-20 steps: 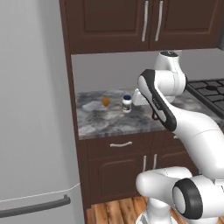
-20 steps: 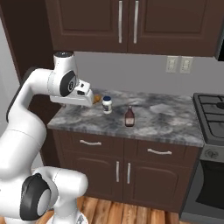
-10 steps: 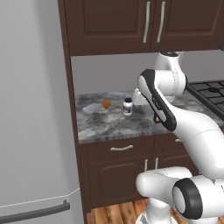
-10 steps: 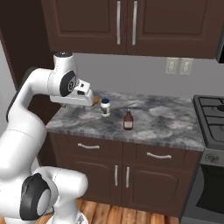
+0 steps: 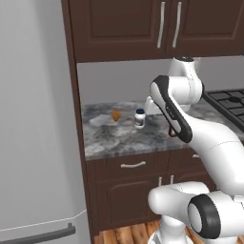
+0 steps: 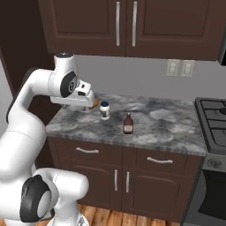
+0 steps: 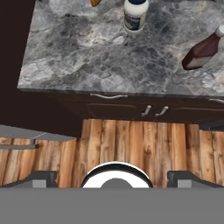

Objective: Pick the ketchup and mayonnaise from the counter and place them in the cabinet.

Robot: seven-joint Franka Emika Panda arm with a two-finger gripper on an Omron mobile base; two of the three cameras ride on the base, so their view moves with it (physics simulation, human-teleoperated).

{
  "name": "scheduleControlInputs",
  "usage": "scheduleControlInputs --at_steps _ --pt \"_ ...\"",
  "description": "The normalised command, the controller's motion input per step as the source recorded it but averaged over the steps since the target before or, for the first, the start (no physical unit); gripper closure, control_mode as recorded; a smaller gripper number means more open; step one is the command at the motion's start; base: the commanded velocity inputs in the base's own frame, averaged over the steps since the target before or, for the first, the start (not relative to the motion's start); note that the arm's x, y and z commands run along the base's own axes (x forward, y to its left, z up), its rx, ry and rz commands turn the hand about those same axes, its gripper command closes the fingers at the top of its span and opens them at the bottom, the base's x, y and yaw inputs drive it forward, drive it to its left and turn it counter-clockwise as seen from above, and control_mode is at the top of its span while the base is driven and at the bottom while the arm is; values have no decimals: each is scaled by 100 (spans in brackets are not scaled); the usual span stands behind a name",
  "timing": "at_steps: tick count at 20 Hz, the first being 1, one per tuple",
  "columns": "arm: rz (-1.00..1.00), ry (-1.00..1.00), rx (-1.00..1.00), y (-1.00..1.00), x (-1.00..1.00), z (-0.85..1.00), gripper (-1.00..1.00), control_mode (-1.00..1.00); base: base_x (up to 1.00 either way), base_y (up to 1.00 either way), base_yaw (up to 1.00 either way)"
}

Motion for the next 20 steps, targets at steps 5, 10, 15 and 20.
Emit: scheduleControlInputs --at_steps 5,10,15,20 --pt "0 0 0 0 0 0 -100 100 34 -23 0" --pt "0 0 0 0 0 0 -100 100 32 -23 0" --pt "0 0 0 0 0 0 -100 100 31 -22 0" --pt "0 0 0 0 0 0 -100 100 28 -18 0"
